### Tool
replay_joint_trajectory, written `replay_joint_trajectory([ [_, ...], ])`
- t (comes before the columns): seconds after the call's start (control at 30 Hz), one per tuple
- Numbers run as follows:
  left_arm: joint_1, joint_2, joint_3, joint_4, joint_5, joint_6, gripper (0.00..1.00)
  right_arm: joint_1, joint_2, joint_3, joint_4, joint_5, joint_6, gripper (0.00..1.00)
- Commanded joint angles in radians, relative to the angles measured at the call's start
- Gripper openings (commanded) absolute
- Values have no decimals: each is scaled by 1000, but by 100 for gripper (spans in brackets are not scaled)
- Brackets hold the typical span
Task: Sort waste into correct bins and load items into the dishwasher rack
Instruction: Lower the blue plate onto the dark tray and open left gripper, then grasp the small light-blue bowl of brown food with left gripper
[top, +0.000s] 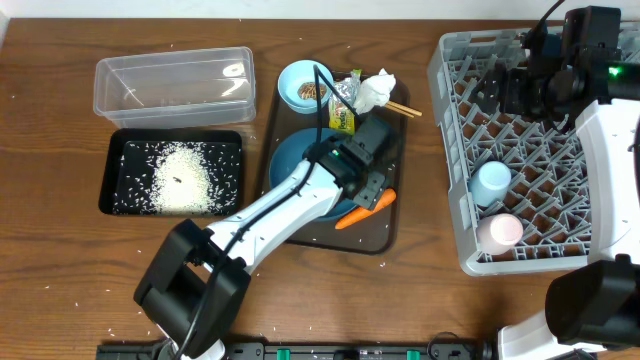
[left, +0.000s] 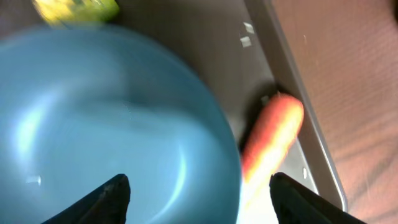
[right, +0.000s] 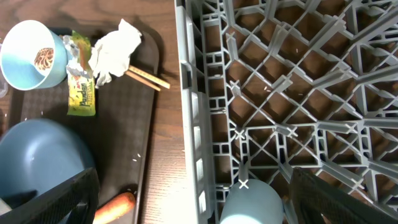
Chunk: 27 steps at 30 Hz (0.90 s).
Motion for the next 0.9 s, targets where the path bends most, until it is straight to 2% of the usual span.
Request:
replay_joint_trajectory([
  [0.0, 60, -22, 125, 11, -97, 30, 77, -3, 7, 11, 2, 7, -13, 90],
  [0.13, 151, -21, 177, 134, -117, 123, 77, -3, 7, 11, 2, 7, -12, 90],
  [0.33, 300, 82, 184, 303, -78, 172, 80, -3, 7, 11, 2, 6, -12, 90],
  [0.47, 342, 200, 234, 286, -22, 216, 81, -3, 7, 11, 2, 6, -12, 90],
  [0.67, 314, 313, 264, 263, -2, 330, 81, -3, 7, 11, -1, 6, -12, 90],
  [0.87, 296, 363, 264, 267, -12, 350, 81, -3, 7, 11, 0, 8, -12, 90],
])
